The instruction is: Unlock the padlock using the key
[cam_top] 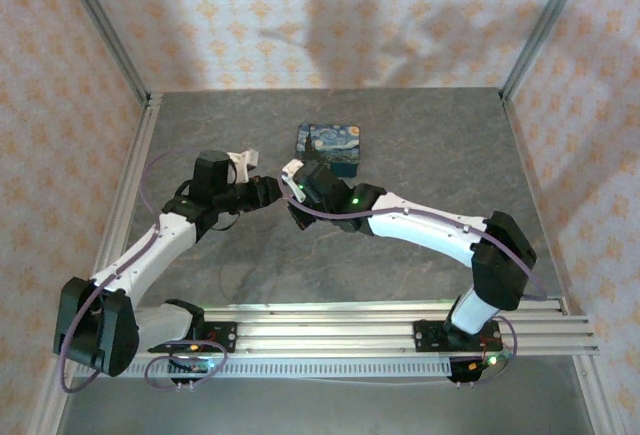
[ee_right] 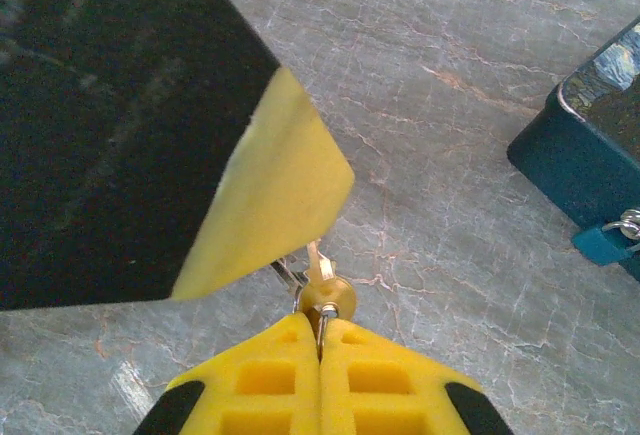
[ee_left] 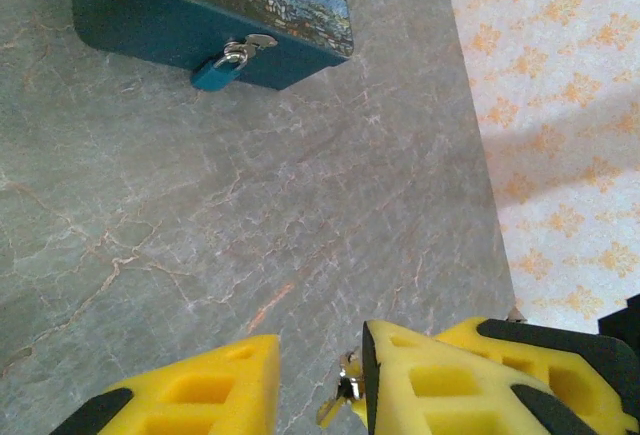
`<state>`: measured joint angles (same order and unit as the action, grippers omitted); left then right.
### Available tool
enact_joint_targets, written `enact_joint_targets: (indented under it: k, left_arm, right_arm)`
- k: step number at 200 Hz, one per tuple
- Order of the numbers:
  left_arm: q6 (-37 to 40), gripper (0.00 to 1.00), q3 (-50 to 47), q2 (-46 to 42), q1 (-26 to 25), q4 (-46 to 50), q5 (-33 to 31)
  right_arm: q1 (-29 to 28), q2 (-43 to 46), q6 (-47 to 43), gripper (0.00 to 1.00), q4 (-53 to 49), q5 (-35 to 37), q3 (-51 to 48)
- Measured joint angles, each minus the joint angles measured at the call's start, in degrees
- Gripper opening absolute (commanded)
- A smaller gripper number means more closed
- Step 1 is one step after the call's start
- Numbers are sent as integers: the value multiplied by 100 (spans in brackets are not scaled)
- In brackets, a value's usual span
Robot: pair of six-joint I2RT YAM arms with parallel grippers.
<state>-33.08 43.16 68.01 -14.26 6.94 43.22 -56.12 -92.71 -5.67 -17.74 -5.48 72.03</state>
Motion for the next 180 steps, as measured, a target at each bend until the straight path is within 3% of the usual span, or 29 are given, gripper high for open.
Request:
enact_joint_targets:
  k: [67,85,104,135,160,180]
  left_arm:
    - [13,24,7,122,-87,0,131]
    - [20,15,31,168,-116,0,144]
    - [22,0,46,179,-146,-2,162]
    - [219,0,109,175,-177,7,175]
    - [522,0,111,116,-188,28,129]
    - [859,0,188,-2,-188,212,57]
  right_arm:
    - [0,0,-2,0,-70,-94,24]
    - [0,0,-2,0,-90,-103,42]
    - [0,0,0,0,-127,-118,63]
    - [2,-2,0,0,-160,-118,74]
    - [0,-2,-20,28,-177,-138,74]
    - [-11,44,39,38,-201,-142,72]
